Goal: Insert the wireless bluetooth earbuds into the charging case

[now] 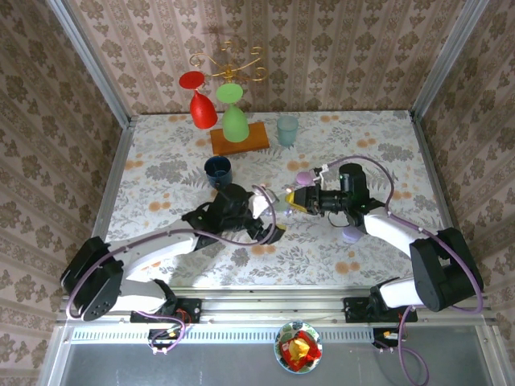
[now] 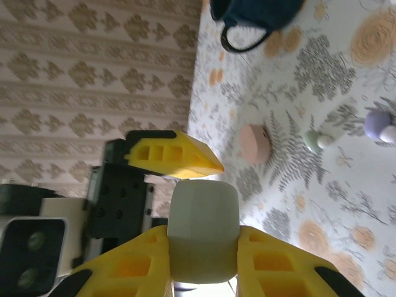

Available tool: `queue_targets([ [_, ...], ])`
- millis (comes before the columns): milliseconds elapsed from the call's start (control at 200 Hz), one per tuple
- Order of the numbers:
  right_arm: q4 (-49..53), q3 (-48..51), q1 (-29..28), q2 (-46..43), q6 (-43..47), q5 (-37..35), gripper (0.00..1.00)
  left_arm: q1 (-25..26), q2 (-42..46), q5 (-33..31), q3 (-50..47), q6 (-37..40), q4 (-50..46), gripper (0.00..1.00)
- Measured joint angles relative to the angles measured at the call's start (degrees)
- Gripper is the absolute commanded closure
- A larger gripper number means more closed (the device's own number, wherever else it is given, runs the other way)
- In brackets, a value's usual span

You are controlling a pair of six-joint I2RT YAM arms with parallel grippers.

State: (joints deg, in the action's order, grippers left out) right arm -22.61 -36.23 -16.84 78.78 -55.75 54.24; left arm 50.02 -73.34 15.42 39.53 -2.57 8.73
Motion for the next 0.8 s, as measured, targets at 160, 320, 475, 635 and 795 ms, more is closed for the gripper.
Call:
queue_targets([
  [160, -10.4, 0.1, 0.2, 1.7, -9.4, -1.6, 0.77, -3.9, 4.2, -0.7, -9.7, -5.3, 15.5, 0.0],
  [320, -23.3, 1.0, 0.2, 6.5, -21.1, -3.2, 0.77, -4.5, 5.1, -1.3, -14.5, -5.1, 26.5, 0.0],
  [475, -34.6, 1.6, 0.2, 10.2, -30.8, -4.1, 0.77, -8.2, 3.8, 1.7, -15.9, -2.8, 38.9, 0.02],
  [635, -41.6, 1.7, 0.1, 11.0, -36.3, -4.6, 0.78, -14.8, -2.8, 8.7, -16.3, -2.6, 52.7, 0.03],
  [795, -46.2, 1.7, -0.8, 11.2, -39.3, -5.4, 0.77, -15.7, -7.6, 13.1, -16.1, -1.6, 58.9, 0.02],
])
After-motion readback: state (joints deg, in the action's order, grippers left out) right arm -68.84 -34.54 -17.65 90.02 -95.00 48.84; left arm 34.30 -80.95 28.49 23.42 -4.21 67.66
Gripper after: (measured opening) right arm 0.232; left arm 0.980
